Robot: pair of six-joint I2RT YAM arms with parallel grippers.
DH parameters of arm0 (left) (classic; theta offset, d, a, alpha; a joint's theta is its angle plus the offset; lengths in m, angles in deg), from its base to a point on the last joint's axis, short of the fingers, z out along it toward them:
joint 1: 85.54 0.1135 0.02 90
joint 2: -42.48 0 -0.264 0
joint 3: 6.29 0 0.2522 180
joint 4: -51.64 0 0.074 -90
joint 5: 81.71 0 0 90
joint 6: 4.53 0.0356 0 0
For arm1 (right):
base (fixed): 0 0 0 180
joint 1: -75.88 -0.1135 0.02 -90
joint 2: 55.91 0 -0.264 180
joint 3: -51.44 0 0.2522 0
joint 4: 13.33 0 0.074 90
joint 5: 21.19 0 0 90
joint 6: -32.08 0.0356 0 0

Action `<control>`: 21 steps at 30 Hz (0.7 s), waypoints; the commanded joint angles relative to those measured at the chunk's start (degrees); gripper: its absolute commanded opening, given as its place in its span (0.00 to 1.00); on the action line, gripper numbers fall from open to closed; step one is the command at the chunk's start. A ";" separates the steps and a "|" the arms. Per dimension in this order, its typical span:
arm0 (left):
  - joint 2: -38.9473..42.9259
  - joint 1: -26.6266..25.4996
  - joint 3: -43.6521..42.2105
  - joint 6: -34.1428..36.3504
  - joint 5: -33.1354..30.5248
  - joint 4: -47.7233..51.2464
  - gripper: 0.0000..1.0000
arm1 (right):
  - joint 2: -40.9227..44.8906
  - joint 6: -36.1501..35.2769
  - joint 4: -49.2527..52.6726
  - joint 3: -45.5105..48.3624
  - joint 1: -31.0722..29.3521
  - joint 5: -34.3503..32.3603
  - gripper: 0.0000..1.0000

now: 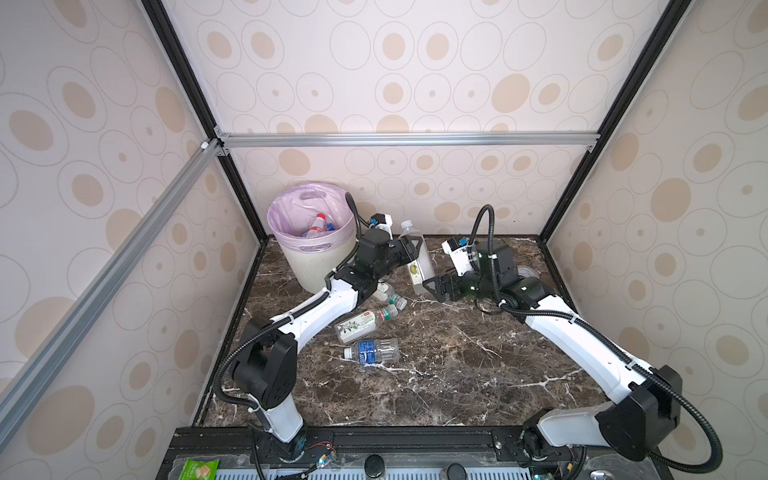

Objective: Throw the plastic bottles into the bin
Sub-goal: 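Carry the frosted bottle over the bin with the left gripper while the right releases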

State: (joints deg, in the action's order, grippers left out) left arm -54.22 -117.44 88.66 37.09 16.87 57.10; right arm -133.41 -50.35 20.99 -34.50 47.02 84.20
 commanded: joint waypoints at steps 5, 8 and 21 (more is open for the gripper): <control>4.63 5.94 12.71 9.52 -1.66 11.90 0.50 | 0.02 2.59 -2.40 -8.84 -0.66 1.41 1.00; 5.49 8.84 16.19 11.52 -1.91 15.08 0.50 | -2.37 2.37 -2.81 -13.72 -2.93 1.95 1.00; 7.67 22.92 29.49 19.70 0.88 23.87 0.49 | -11.68 -3.79 -2.98 -27.37 -13.99 -0.97 1.00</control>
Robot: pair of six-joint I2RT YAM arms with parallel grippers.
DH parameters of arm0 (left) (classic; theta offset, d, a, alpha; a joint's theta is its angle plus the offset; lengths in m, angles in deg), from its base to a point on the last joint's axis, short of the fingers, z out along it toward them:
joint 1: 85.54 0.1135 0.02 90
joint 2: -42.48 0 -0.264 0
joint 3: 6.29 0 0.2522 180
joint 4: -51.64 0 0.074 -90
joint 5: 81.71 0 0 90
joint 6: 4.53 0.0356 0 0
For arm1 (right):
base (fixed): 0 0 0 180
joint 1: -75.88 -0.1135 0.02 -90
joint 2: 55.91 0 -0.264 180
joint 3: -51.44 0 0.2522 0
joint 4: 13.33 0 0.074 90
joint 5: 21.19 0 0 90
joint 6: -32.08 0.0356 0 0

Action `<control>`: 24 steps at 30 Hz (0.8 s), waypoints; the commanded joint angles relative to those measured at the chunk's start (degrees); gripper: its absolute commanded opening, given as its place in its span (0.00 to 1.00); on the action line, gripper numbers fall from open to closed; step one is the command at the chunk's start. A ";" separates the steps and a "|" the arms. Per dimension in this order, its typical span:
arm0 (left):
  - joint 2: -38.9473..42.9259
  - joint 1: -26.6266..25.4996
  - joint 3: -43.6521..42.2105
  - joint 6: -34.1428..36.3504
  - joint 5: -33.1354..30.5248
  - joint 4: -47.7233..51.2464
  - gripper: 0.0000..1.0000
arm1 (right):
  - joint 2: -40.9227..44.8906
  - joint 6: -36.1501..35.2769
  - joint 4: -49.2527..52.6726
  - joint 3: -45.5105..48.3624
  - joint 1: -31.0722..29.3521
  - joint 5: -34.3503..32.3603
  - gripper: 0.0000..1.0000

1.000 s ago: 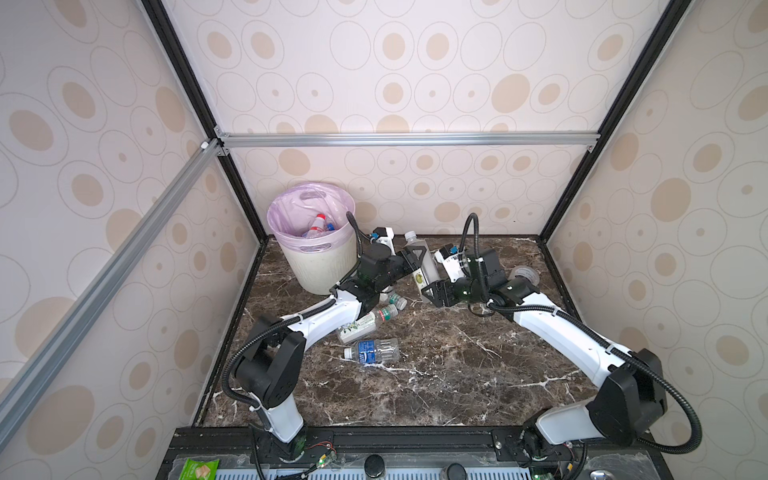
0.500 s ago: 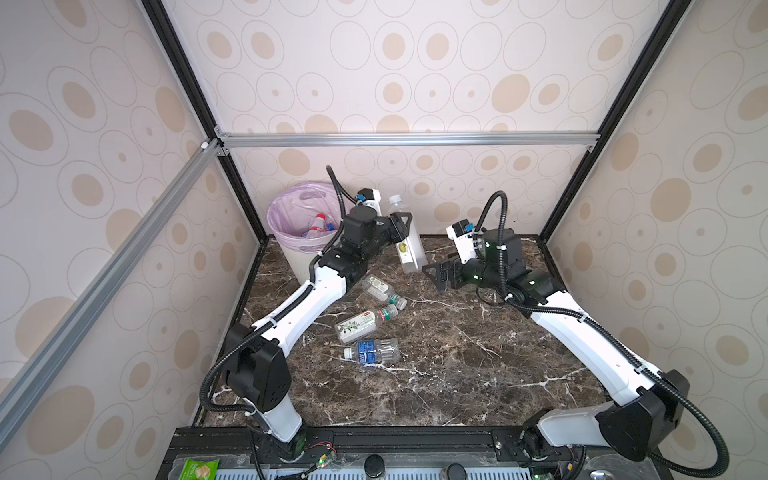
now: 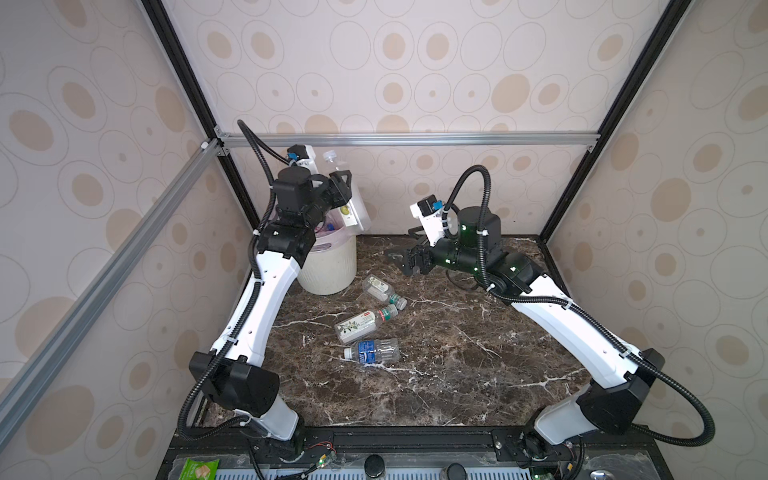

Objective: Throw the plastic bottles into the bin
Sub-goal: 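Carry the frosted bottle over the bin with the left gripper while the right releases, then open the left gripper to drop the frosted bottle into the bin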

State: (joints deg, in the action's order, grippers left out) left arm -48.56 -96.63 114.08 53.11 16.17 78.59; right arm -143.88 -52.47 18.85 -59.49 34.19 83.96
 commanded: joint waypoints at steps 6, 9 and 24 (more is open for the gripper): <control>3.06 6.12 8.40 6.10 -0.41 2.29 0.47 | -3.05 -2.21 -2.18 -4.37 -3.20 -1.59 1.00; 0.96 7.05 14.56 7.66 -1.41 4.58 0.47 | -2.84 -2.16 -3.74 -4.35 -3.53 -2.06 1.00; -0.99 9.09 2.84 4.78 -7.06 -10.82 0.46 | -4.12 -3.71 -2.03 -4.15 -3.57 -4.08 1.00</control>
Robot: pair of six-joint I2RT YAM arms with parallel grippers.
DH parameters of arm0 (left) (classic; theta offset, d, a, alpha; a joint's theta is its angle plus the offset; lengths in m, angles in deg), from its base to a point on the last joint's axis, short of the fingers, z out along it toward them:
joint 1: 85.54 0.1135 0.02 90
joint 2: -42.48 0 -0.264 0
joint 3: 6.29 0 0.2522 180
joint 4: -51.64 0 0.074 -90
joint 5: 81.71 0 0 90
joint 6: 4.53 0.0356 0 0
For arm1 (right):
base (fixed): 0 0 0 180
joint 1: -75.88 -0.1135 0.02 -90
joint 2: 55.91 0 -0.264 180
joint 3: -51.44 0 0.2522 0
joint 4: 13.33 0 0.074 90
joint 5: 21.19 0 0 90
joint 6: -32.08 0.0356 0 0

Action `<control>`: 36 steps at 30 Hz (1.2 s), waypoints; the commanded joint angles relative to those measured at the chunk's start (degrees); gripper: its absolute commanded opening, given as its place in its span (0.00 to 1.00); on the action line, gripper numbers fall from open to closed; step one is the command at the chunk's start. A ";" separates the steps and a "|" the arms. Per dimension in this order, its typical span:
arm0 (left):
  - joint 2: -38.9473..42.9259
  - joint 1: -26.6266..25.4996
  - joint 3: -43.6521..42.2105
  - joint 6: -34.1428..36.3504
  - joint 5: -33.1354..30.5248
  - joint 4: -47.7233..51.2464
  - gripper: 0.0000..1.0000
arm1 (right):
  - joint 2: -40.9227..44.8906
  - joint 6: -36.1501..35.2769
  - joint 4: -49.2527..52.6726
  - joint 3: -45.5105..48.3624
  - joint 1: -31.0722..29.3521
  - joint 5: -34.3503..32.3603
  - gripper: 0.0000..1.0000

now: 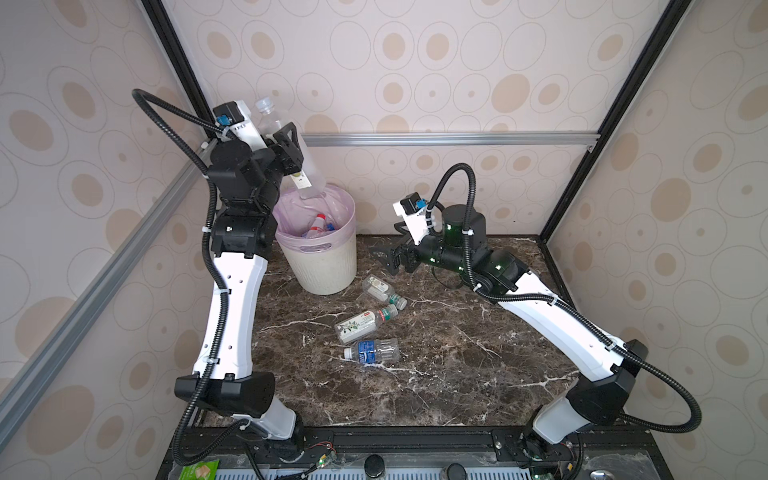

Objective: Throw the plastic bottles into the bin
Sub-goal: 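Open the left gripper to drop the frosted bottle into the bin, then move both grippers back down over the bottle pile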

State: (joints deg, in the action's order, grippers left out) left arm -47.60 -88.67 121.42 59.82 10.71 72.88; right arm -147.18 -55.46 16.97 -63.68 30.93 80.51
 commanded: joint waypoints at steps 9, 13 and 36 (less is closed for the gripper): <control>-6.77 -1.60 -5.48 -3.84 6.29 2.06 0.99 | 0.37 -0.70 -0.13 3.47 -0.29 -1.28 1.00; -1.19 -2.92 -6.49 -3.76 7.48 1.15 0.99 | 0.34 -0.29 -1.03 4.63 -0.30 -1.60 1.00; 21.50 -16.45 -46.76 -15.37 7.41 -5.59 0.99 | 6.57 1.34 0.03 25.76 2.23 -5.52 1.00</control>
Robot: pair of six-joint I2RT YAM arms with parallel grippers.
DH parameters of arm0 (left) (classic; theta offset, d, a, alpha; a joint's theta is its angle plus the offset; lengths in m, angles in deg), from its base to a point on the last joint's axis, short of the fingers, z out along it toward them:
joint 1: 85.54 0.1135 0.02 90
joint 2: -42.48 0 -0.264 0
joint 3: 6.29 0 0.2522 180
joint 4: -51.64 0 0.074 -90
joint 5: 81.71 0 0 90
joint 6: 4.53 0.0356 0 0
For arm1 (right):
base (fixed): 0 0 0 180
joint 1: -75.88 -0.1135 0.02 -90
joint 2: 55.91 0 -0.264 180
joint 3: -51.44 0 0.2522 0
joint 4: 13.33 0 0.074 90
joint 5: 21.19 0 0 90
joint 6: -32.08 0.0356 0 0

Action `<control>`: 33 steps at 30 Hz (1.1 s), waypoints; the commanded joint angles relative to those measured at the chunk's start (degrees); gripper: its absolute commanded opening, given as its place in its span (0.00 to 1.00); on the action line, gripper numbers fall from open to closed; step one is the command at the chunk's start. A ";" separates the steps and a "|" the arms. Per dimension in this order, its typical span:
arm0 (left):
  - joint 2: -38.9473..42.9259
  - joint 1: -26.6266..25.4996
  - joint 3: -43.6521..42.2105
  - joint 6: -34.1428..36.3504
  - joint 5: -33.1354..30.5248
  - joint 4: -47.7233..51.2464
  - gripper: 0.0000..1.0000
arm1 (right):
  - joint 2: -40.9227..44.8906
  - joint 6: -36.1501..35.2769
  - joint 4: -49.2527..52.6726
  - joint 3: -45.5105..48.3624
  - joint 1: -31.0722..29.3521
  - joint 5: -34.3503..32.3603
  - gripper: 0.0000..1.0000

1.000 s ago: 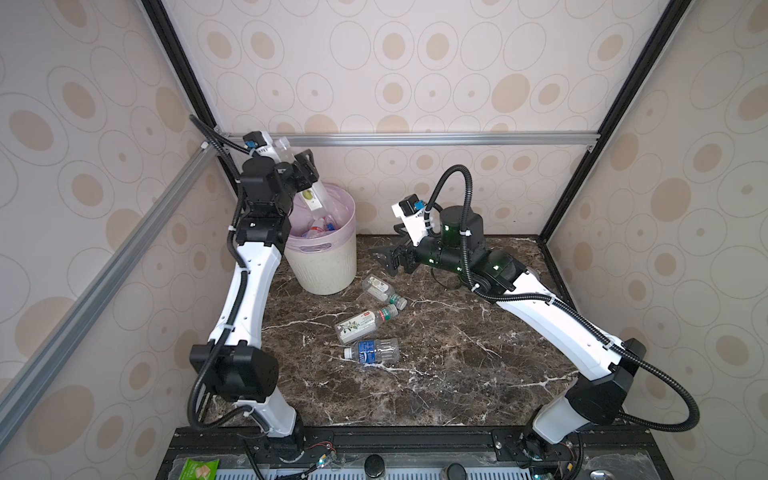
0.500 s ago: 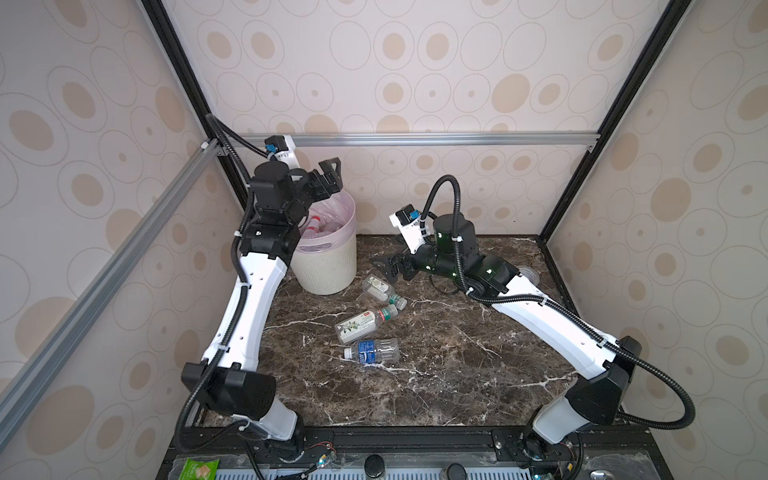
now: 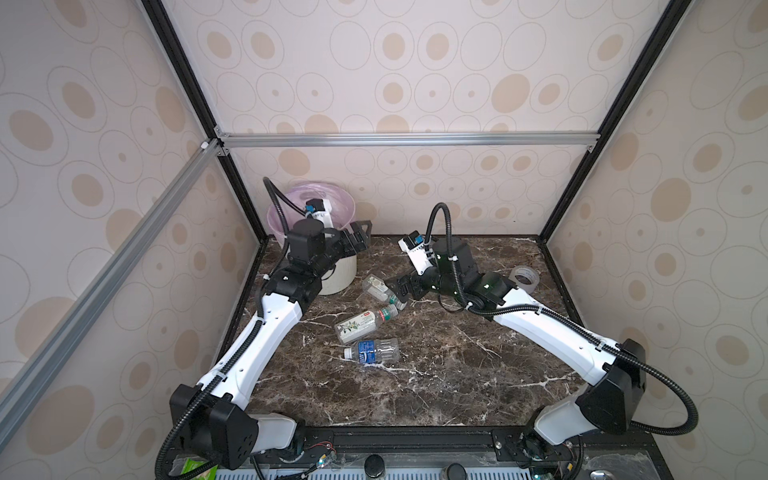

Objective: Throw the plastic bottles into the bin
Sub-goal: 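Move both grippers back down over the bottle pile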

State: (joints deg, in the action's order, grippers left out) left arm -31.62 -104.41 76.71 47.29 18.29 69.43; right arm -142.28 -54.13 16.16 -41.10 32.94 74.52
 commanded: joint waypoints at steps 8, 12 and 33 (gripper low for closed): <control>10.82 -0.81 -17.08 -10.00 7.44 -3.13 0.99 | 1.54 -0.12 -2.53 17.25 -0.79 2.72 1.00; 14.33 -0.80 -24.31 -13.65 8.85 -5.78 0.99 | -0.10 -0.08 -5.18 21.07 -2.44 3.79 1.00; 21.27 7.95 -38.20 -18.67 16.52 -7.96 0.99 | -15.14 -4.97 -7.77 14.38 -10.84 2.82 0.94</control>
State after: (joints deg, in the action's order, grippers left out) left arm -11.49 -97.11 38.63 29.33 33.02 62.63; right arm -156.01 -57.06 8.55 -24.10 23.17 77.76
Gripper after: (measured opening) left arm 0.990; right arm 0.946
